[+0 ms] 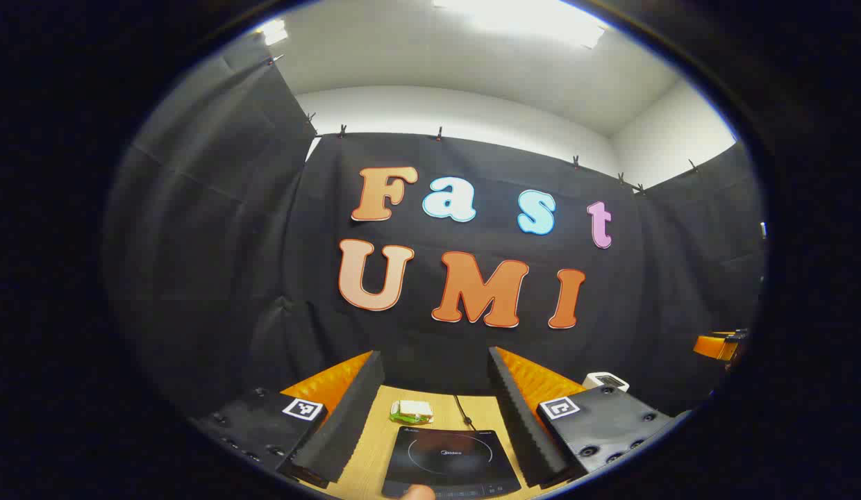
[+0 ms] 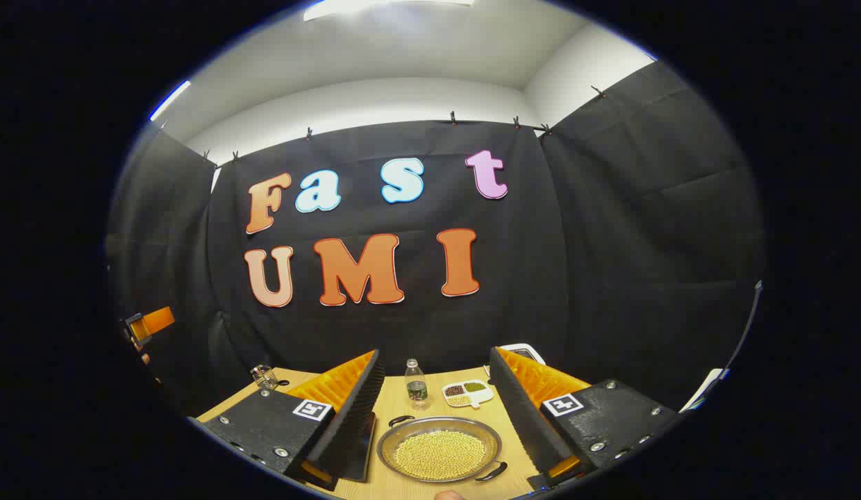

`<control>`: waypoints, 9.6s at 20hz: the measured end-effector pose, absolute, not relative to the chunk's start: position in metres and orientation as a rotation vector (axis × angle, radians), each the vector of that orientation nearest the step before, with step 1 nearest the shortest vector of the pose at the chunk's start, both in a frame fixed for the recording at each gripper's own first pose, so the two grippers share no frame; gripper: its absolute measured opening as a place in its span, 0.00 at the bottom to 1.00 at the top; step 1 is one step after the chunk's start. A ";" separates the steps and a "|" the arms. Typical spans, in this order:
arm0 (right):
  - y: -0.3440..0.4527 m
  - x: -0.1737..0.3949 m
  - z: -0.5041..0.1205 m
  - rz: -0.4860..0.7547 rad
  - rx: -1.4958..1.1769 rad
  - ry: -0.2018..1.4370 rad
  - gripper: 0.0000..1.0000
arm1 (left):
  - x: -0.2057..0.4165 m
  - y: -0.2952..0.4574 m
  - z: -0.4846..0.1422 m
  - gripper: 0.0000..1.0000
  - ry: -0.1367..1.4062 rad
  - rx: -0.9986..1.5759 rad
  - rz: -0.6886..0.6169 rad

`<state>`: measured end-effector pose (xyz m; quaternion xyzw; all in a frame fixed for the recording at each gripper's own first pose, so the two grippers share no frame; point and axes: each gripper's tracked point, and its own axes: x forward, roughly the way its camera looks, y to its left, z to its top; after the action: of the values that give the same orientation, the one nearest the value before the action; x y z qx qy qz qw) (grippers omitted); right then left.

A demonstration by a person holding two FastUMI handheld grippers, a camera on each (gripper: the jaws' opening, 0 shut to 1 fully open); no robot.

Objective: First push the handle of the pot to place it horizontally, then grasp the pot with both hands and set it on the induction cooktop.

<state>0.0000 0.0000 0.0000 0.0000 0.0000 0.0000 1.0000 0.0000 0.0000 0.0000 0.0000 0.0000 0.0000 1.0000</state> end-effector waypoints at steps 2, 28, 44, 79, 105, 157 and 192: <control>-0.005 0.003 -0.001 -0.010 -0.007 -0.008 0.95 | 0.005 -0.006 -0.005 0.98 0.009 0.003 -0.009; 0.003 0.041 0.001 0.063 -0.081 -0.013 1.00 | 0.046 -0.041 -0.006 0.98 -0.023 0.080 -0.051; -0.009 0.039 -0.047 0.059 -0.101 0.045 0.63 | 0.039 -0.031 -0.012 0.99 -0.020 0.063 -0.050; -0.049 -0.024 -0.362 0.015 0.009 0.663 0.00 | 0.022 -0.023 -0.040 0.99 -0.007 0.099 -0.057; -0.101 0.020 -0.383 -0.139 0.242 0.735 0.00 | 0.037 -0.030 -0.063 0.99 0.041 0.075 -0.068; -0.169 0.146 -0.381 -0.285 0.300 0.769 0.00 | 0.106 -0.058 -0.128 0.99 0.116 0.069 -0.075; -0.168 0.200 -0.354 -0.088 0.154 0.545 0.78 | 0.124 -0.264 -0.462 0.99 0.667 -0.001 -0.227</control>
<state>0.2000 -0.1682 -0.3538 0.0762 0.2686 -0.0432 0.9593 0.1244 -0.2638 -0.4619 -0.0003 0.3265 -0.1111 0.9386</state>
